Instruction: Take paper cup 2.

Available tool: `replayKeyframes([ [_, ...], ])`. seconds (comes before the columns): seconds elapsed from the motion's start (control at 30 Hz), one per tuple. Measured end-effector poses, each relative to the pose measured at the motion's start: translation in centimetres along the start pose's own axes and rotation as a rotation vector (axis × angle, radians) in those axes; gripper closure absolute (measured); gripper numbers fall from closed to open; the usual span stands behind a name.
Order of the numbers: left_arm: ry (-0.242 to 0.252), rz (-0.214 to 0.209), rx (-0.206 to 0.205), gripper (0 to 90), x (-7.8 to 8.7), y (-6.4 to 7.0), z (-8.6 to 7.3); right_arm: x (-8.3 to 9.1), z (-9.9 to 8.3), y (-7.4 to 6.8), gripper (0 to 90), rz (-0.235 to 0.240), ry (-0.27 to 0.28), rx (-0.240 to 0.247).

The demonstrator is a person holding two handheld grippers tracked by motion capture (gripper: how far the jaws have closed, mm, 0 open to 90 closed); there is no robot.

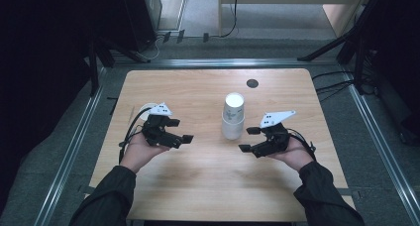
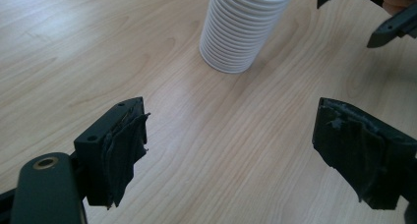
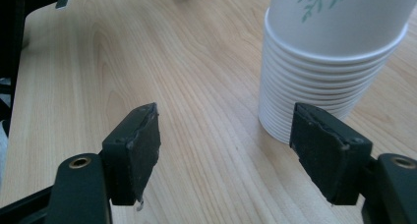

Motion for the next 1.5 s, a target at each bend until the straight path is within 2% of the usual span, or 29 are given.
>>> replayKeyframes([
  [0.17, -0.006, -0.011, -0.012, 13.3, -0.4, 0.4, -0.3, 0.3, 0.3, 0.4, 28.1, -0.017, 0.016, -0.010],
  [0.23, 0.002, -0.038, 0.000, 13.4, -0.6, 0.4, -0.4, 0.4, 0.4, 0.5, 28.4, -0.029, 0.005, -0.012],
  [0.3, -0.006, -0.029, -0.022, 13.4, -0.8, 0.7, -0.3, 0.5, 0.5, 0.5, 28.5, -0.037, 0.006, -0.006],
  [0.53, 0.005, -0.057, -0.018, 13.4, -1.0, 1.1, -0.3, 0.9, 1.1, 0.9, 29.1, -0.054, 0.009, -0.008],
  [0.9, -0.016, -0.079, -0.048, 13.6, -1.4, 1.6, -0.5, 1.4, 2.7, 2.7, 29.2, -0.083, -0.007, -0.007],
  [1.1, -0.011, -0.082, -0.050, 13.8, -1.3, 1.6, -0.5, 1.3, 4.3, 3.6, 29.1, -0.063, -0.012, 0.036],
  [1.27, -0.017, -0.088, -0.055, 13.9, -1.4, 1.6, -0.6, 0.9, 6.3, 4.2, 27.5, -0.038, -0.028, 0.083],
  [1.5, -0.023, -0.100, -0.059, 14.2, -1.5, 1.8, -0.6, 0.6, 8.1, 4.7, 25.4, -0.025, -0.045, 0.095],
])
Point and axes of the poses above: each handheld gripper's, and its own axes: x roughly backward along the jaws, z roughly out of its top, y roughly to its right, the point moved 3 cm from there along -x, roughly forward along the jaws, and after that the axes turned 12 degrees about -z, right-handed, at the moved point
